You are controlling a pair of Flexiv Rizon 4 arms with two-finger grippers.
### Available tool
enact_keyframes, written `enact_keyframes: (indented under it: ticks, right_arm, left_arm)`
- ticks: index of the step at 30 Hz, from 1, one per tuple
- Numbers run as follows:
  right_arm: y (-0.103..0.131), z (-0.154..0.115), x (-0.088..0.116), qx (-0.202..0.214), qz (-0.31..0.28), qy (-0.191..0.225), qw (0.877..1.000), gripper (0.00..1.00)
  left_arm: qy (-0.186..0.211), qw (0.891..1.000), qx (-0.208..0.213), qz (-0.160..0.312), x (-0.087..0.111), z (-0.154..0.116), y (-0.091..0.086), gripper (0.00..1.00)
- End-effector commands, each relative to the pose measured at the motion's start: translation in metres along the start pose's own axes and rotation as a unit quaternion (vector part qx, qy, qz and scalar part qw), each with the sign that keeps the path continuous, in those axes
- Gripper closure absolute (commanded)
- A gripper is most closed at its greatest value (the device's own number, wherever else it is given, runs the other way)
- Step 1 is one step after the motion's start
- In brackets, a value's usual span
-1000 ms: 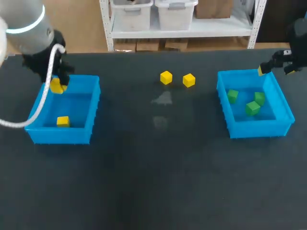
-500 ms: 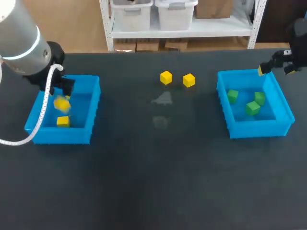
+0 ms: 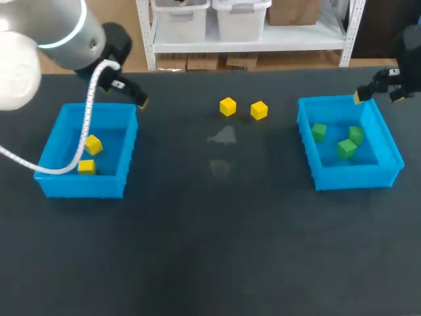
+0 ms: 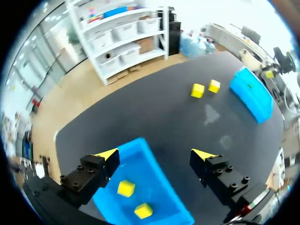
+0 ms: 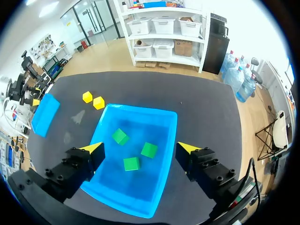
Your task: Put the green cubes in the right bin and the yellow cubes in the left bin.
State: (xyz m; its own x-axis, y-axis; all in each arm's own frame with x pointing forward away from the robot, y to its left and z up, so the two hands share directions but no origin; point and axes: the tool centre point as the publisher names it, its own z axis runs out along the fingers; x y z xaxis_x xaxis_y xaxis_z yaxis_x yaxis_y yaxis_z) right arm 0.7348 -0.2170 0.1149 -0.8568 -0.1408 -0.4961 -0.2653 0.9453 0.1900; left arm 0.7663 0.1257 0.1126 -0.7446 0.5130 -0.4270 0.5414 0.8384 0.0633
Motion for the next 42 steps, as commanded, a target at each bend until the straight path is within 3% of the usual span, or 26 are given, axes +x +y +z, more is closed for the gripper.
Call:
enact_keyframes:
  ticks: [1, 11, 18, 36, 42]
  right_arm:
    - [0.001, -0.001, 0.001, 0.002, 0.0, -0.002, 1.0, 0.0]
    - [0.001, -0.001, 0.001, 0.002, 0.0, -0.002, 1.0, 0.0]
    - [0.001, -0.001, 0.001, 0.002, 0.0, -0.002, 1.0, 0.0]
    - [0.001, -0.001, 0.001, 0.002, 0.0, -0.002, 1.0, 0.0]
    - [0.001, -0.001, 0.001, 0.002, 0.0, -0.002, 1.0, 0.0]
  left_arm:
    - [0.02, 0.999, 0.021, 0.032, -0.044, 0.029, -0.023, 0.0]
    - [0.052, 0.991, 0.048, 0.11, -0.084, 0.083, -0.081, 0.0]
    - [0.072, 0.987, 0.048, 0.132, -0.103, 0.116, -0.1, 0.0]
    - [0.091, 0.985, 0.042, 0.144, -0.14, 0.164, -0.116, 0.0]
    - [0.099, 0.984, 0.038, 0.143, -0.144, 0.176, -0.12, 0.0]
